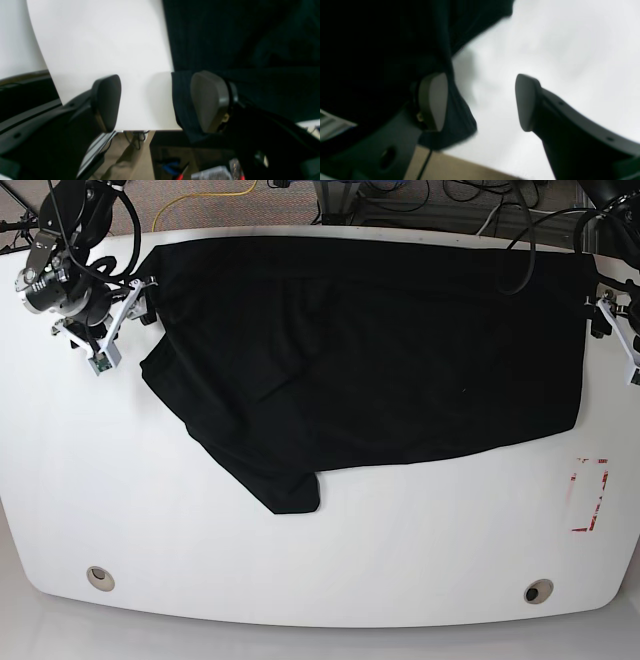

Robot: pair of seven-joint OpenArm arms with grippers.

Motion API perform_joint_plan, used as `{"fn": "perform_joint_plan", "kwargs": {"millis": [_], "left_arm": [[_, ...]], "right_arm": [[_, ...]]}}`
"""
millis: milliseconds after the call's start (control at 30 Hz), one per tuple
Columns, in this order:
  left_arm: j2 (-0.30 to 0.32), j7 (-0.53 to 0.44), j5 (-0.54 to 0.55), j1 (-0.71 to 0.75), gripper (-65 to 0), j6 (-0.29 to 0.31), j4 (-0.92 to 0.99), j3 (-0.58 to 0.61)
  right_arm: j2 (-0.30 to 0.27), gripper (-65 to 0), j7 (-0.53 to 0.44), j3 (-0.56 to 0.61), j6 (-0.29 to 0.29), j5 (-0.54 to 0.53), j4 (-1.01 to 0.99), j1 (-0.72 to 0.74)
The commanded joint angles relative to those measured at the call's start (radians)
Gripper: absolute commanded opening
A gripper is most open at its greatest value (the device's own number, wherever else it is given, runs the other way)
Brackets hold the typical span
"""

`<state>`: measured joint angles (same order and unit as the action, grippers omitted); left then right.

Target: Fold the T-shirt properly

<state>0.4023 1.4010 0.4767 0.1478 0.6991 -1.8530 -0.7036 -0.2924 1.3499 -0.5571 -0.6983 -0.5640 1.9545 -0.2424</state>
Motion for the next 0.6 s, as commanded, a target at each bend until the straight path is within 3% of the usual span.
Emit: {"fn": "perform_joint_plan", "kwargs": {"millis": [0,333,567], "left_arm": [[-0.001,-0.022,0.023,-0.044,-21.1,-0.001,-0.014,-0.012],[-0.023,-0.025,0.023,-0.115,-21.1,-0.001,-0.01,-0.034],[-0.024,-0.047,0.009,-0.133,-21.1,-0.001,0.059,-0.04]], "right_arm": [[-0.003,-24.4,-0.013,-0.004,0.0,-0.015,0.016,0.036],[0.0,-24.4,-0.013,0.001,0.0,-0.021,0.013,0.081],[0.058,-24.4,-0.04,0.007,0.0,0.015,-0.033,0.176]]}}
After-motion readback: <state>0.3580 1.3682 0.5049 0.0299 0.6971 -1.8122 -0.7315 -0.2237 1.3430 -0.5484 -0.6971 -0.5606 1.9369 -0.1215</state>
